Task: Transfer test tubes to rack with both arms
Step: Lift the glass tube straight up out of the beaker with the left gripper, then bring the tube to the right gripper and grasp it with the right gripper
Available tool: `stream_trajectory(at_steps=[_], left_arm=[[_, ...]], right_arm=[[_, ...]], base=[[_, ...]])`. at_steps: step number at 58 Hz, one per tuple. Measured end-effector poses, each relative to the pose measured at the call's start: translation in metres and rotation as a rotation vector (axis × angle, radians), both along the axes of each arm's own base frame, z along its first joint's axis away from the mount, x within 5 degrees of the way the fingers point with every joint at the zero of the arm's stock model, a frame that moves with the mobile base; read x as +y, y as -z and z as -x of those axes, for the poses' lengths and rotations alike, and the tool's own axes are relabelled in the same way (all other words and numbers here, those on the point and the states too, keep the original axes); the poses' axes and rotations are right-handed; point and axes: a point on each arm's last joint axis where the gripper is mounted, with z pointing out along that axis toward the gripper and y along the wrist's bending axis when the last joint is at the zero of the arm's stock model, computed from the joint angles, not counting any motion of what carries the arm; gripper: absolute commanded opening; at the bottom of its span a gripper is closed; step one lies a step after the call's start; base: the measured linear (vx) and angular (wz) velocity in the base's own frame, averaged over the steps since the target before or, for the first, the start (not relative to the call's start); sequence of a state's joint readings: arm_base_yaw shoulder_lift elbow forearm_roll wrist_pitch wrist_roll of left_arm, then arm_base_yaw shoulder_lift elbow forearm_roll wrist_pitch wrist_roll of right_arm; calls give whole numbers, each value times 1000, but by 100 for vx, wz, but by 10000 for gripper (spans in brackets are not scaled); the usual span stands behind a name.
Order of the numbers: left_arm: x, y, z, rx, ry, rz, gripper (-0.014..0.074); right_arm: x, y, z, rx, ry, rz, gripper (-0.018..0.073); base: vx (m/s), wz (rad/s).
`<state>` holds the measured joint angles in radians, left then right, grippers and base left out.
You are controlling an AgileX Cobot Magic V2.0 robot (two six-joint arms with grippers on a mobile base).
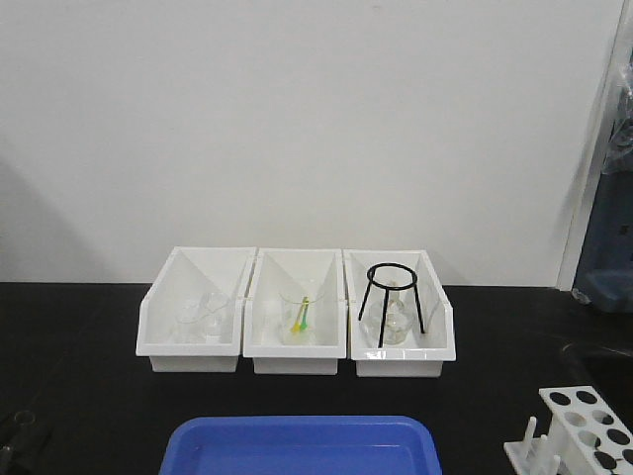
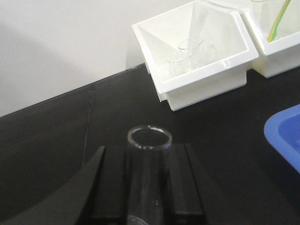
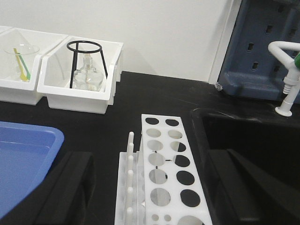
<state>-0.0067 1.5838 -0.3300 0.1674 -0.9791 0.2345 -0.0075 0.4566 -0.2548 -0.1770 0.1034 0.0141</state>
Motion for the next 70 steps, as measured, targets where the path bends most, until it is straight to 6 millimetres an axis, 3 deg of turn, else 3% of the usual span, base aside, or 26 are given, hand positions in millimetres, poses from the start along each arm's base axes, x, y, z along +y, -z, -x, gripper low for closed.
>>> stream_trajectory(at_steps=[15,47,57,70], left_arm=[[0,-8,2,-22,-10,54,29],[10,-79,29,-136,-134,255,22],[8,-123,11,-154,-122,319,22],[-1,-178,-4,-208,-16,380,22]], right_arm=[[0,0,0,0,0,0,547],[-2,-2,-7,113,19,-2,547],[-3,-12,-23,184,27,-1,547],[0,-17,-43,105,2,-16,547]], base=[[0,0],[0,0],[0,0],[0,0]])
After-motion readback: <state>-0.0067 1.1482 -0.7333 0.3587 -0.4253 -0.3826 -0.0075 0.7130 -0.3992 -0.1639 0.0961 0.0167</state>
